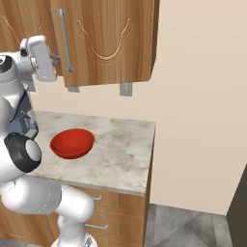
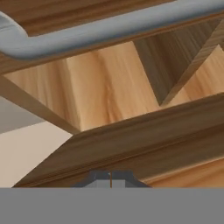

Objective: Open the cabinet. Pick the apple and mango from the cabinet and place them into the bowl. Then close the cabinet.

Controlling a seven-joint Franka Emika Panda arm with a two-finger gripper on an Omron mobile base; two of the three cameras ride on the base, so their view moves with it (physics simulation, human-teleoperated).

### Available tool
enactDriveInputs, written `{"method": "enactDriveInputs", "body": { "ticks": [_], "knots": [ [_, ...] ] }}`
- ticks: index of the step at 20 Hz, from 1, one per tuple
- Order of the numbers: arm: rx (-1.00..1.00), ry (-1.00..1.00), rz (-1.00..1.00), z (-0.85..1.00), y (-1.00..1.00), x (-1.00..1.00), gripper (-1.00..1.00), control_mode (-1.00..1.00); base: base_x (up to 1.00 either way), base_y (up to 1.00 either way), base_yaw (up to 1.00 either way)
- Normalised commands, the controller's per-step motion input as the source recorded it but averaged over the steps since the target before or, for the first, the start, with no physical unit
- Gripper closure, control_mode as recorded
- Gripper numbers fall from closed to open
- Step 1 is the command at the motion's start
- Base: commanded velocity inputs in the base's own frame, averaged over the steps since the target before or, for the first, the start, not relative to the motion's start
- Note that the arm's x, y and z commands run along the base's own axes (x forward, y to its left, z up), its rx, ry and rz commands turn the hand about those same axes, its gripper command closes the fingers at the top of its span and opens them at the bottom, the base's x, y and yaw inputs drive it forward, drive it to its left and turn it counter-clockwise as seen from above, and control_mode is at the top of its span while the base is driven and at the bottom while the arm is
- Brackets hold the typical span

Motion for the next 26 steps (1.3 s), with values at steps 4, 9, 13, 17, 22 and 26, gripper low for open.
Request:
{"method": "enactDriveInputs", "body": {
  "ticks": [4, 9, 13, 17, 22, 26],
  "knots": [
    [-0.08, -0.04, -0.13, 0.00, -0.45, 0.00, 1.00, -1.00, 0.00, 0.00, 0.00],
    [-0.10, -0.04, -0.14, 0.00, -0.59, -0.15, 1.00, -1.00, 0.00, 0.00, 0.00],
    [-0.09, -0.04, -0.14, 0.00, -0.67, -0.32, 1.00, -1.00, 0.00, 0.00, 0.00],
    [-0.08, -0.05, -0.13, 0.04, -0.67, -0.42, 1.00, -1.00, 0.00, 0.00, 0.00],
    [-0.04, -0.05, -0.11, 0.23, -0.69, -0.63, 1.00, -1.00, 0.00, 0.00, 0.00],
    [0.00, 0.00, -0.07, 0.36, -0.74, -0.48, 1.00, -1.00, 0.00, 0.00, 0.00]
  ]
}}
